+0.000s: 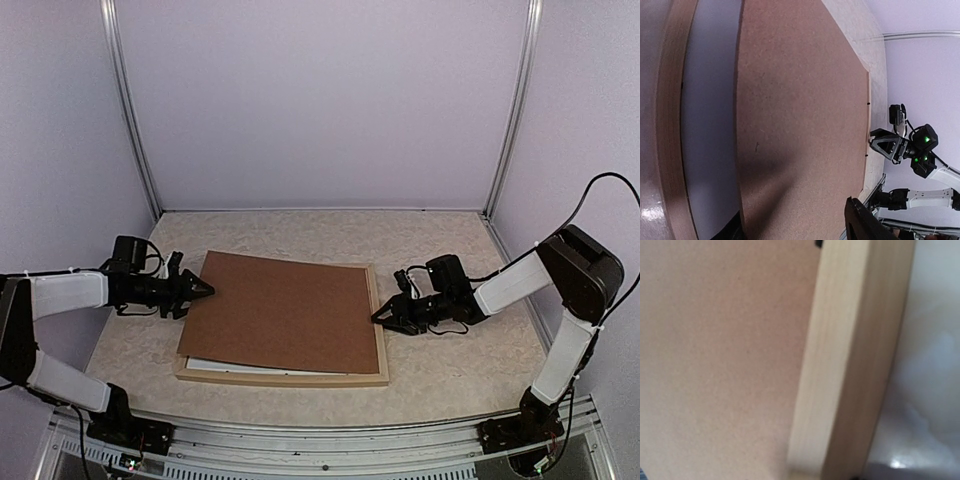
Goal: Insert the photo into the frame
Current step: Place the backboard with the photo, then move the frame body to the center of the board.
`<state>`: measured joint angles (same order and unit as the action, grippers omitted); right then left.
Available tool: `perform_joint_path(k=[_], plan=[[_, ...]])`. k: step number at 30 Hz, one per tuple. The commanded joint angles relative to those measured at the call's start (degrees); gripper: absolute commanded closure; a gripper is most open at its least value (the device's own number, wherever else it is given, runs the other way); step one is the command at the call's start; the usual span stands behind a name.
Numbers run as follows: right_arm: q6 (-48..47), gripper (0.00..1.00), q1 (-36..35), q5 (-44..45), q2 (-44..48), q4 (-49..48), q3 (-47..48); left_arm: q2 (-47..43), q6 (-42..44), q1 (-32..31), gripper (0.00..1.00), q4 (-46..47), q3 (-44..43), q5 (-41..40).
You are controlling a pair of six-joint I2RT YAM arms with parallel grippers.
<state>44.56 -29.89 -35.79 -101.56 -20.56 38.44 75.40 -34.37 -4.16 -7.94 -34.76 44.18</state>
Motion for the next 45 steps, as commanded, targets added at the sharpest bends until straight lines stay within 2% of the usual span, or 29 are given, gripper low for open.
perform_joint_path(k=[1,4,10,25,39,45], plan=[[-0.73,0.55,-0.56,1.05,0.94,1.07,0.59,-0.04,3.16,-0.56,0.38,-3.42,-1.66,-3.72],[-0.62,0.55,-0.47,0.99,0.69,0.96,0.67,-0.56,4.12,-1.09,0.26,-5.40,-2.41,-6.89],[-0.63,0.55,-0.59,0.82,0.19,0.72,0.80,-1.43,5.28,-1.98,0.16,-7.84,-3.32,-10.89],[-1.03,0.55,-0.61,1.37,0.69,1.66,1.00,-2.60,7.94,-7.10,0.11,-12.86,-6.69,-27.81],[-2.89,0.55,-1.52,4.26,1.54,5.07,2.65,-2.72,2.64,-15.91,0.09,-14.46,-6.37,-46.09],[-3.29,0.53,-1.74,4.83,2.10,5.97,3.04,-2.02,0.21,-16.32,0.06,-10.65,-3.49,-47.13]])
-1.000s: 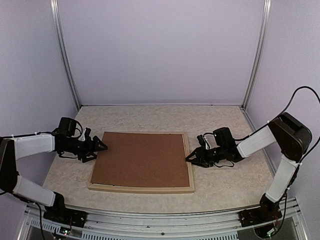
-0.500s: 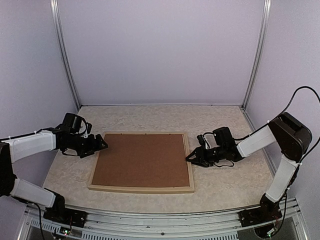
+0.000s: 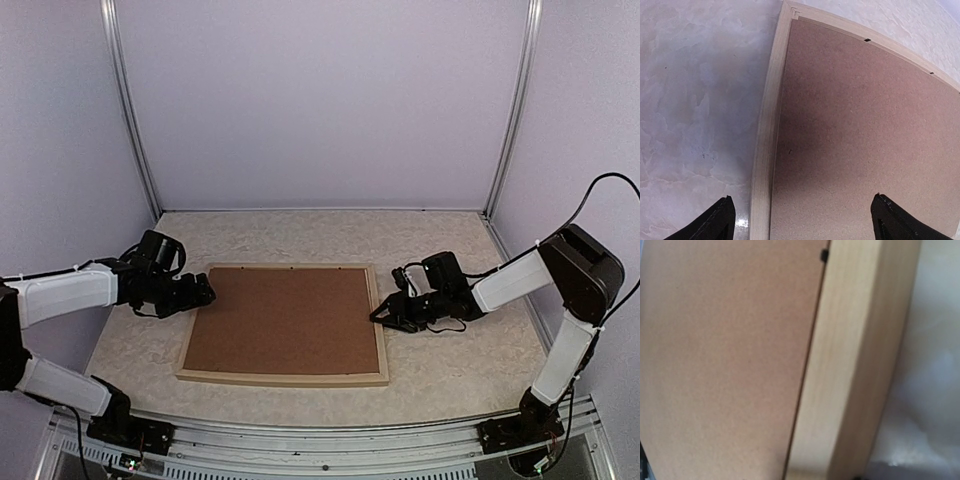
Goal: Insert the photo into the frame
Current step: Move the frame body to the center of the board.
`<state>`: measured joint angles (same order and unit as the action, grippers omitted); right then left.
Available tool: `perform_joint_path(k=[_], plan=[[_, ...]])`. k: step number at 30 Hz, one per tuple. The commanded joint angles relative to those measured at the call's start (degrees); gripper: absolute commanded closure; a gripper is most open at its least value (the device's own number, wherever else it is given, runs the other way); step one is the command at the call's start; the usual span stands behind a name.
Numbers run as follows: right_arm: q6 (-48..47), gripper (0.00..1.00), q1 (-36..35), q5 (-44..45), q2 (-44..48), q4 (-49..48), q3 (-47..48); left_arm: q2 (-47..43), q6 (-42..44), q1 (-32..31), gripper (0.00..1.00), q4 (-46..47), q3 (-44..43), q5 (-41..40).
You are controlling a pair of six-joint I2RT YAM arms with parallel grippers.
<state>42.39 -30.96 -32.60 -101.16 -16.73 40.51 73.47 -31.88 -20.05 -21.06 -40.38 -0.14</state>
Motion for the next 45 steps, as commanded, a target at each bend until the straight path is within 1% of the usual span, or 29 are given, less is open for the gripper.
perform_joint_path(k=[1,6,8,11,15,21,25,31,33,36,38,40,43,45], plan=[[-1.23,0.52,-0.69,1.72,1.87,2.41,1.04,0.18,-2.49,-0.42,0.05,3.33,2.73,-2.59],[-1.78,0.49,-0.68,2.25,3.12,3.92,1.24,2.20,-3.16,-0.47,0.04,6.60,4.43,-0.13],[-1.79,0.46,-0.67,2.28,3.53,4.22,1.28,2.29,-3.40,-0.43,0.04,7.55,4.94,2.45],[-1.70,0.43,-0.68,2.36,3.94,4.54,1.53,2.29,-3.79,-0.73,0.04,8.73,5.67,4.10],[-1.95,0.42,-0.68,2.11,3.74,5.22,2.21,2.31,-5.00,-1.97,0.05,10.17,6.69,5.48],[-3.45,0.41,-0.53,2.66,3.43,8.20,3.78,0.83,-8.79,-6.20,0.07,13.39,8.65,7.96],[-5.11,0.41,0.88,3.61,3.22,10.48,4.56,0.27,-11.20,-10.82,0.08,15.74,8.72,8.80],[-9.17,0.41,4.77,7.33,4.46,16.09,5.50,-0.43,-12.11,-16.40,0.08,14.11,6.72,4.75],[-10.59,0.41,5.99,8.54,5.38,18.50,6.14,-1.26,-11.79,-17.41,0.07,11.92,6.15,1.21],[-12.03,0.41,7.32,9.98,6.62,21.30,7.43,-2.31,-11.35,-18.15,0.05,7.98,4.92,-6.15],[-12.66,0.41,7.49,10.69,6.71,22.70,8.60,-2.69,-11.00,-18.29,0.04,6.85,4.28,-8.03],[-12.68,0.41,7.50,10.67,6.64,23.05,9.20,-2.93,-10.84,-19.20,0.04,6.47,3.86,-8.70],[-12.53,0.41,7.50,10.86,6.68,23.07,9.21,-3.54,-10.75,-22.71,0.04,4.55,3.39,-12.42],[-12.61,0.41,7.50,11.23,6.77,23.06,8.98,-3.89,-11.14,-24.21,0.04,3.20,3.65,-13.30]])
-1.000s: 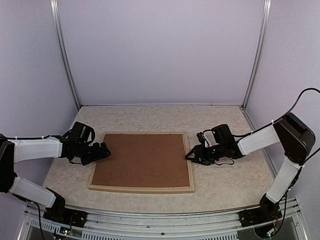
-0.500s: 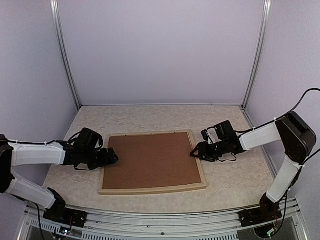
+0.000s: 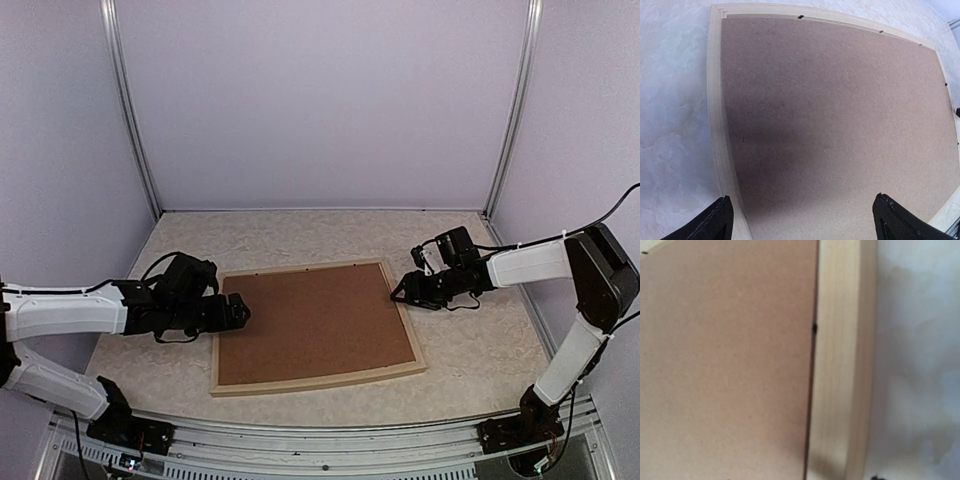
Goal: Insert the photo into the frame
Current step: Move the frame body to the center of the board.
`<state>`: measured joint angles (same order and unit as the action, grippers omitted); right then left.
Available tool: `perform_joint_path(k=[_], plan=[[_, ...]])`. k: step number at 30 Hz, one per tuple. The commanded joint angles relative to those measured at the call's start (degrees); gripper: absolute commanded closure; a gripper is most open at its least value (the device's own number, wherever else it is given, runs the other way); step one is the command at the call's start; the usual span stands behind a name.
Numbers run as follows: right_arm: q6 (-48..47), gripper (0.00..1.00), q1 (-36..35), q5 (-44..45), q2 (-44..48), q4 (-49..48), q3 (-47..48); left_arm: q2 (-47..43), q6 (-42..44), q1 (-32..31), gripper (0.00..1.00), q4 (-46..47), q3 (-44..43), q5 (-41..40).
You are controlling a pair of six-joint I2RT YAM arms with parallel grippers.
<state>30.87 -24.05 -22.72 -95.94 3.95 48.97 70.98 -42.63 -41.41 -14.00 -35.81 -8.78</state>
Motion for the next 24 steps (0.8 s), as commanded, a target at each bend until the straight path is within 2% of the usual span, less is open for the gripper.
perform_joint_path(k=[1,10,24], plan=[[-1.00,0.41,0.61,1.44,1.50,2.24,0.30,-1.58,-0.69,-3.34,0.04,-4.09,-0.54,-4.48],[-0.21,0.41,0.64,0.68,2.06,1.03,-1.30,-3.86,-8.12,-10.09,0.04,-7.61,1.88,-9.29],[0.85,0.41,0.57,-1.13,2.78,-0.83,-2.82,3.28,-4.23,-8.71,0.03,-5.12,-1.29,-10.41]])
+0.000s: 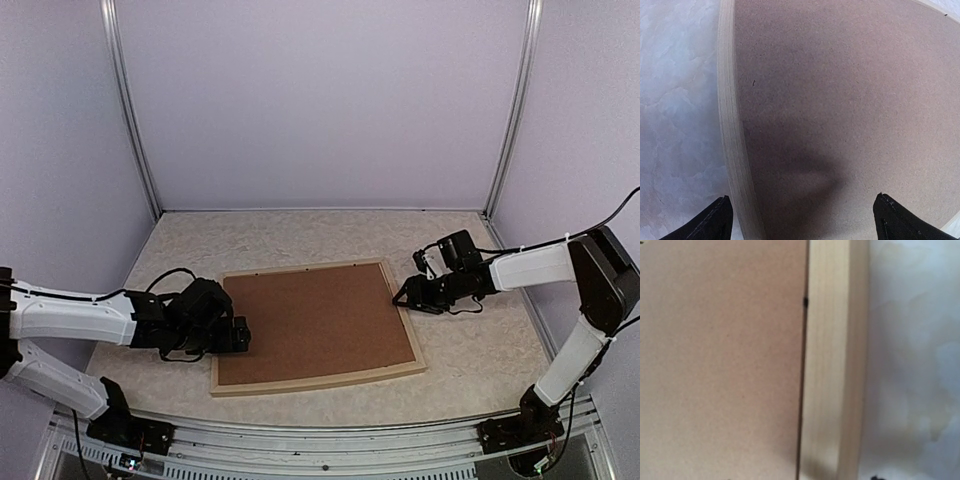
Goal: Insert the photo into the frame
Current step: Move the frame body to the center of the board, then press the backboard against the photo.
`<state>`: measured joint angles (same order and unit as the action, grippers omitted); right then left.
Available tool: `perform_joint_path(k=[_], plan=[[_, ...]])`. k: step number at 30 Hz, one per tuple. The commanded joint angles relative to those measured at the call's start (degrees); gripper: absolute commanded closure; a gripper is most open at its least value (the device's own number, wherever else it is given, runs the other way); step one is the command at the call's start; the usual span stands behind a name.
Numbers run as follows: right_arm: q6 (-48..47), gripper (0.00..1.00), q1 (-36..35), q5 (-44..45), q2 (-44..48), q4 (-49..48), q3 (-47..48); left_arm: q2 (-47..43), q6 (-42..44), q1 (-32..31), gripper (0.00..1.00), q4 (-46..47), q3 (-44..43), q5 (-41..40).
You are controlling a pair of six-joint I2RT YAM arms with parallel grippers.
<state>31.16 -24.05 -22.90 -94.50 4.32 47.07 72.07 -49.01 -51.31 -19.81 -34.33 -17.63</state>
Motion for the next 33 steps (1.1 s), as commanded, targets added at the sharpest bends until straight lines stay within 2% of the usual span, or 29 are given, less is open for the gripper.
perform_joint_path(k=[1,10,18,26,33], plan=[[0.65,0.41,0.51,-0.94,1.33,-1.27,-0.93,2.82,2.69,1.74,0.03,0.89,-3.17,-1.43],[0.48,0.41,0.51,-0.91,0.87,-1.13,-0.32,6.06,6.91,5.09,0.03,3.81,-6.11,1.10],[-0.11,0.41,0.54,-0.75,-0.67,-0.95,1.77,10.60,12.39,11.16,0.03,4.98,-11.23,3.17],[-1.20,0.41,0.59,-0.41,-2.55,-0.04,4.17,17.91,14.75,13.05,0.02,6.34,-15.86,3.89],[-1.75,0.41,0.62,-0.16,-3.22,0.56,4.96,19.20,15.26,13.41,0.02,5.89,-16.84,1.70]])
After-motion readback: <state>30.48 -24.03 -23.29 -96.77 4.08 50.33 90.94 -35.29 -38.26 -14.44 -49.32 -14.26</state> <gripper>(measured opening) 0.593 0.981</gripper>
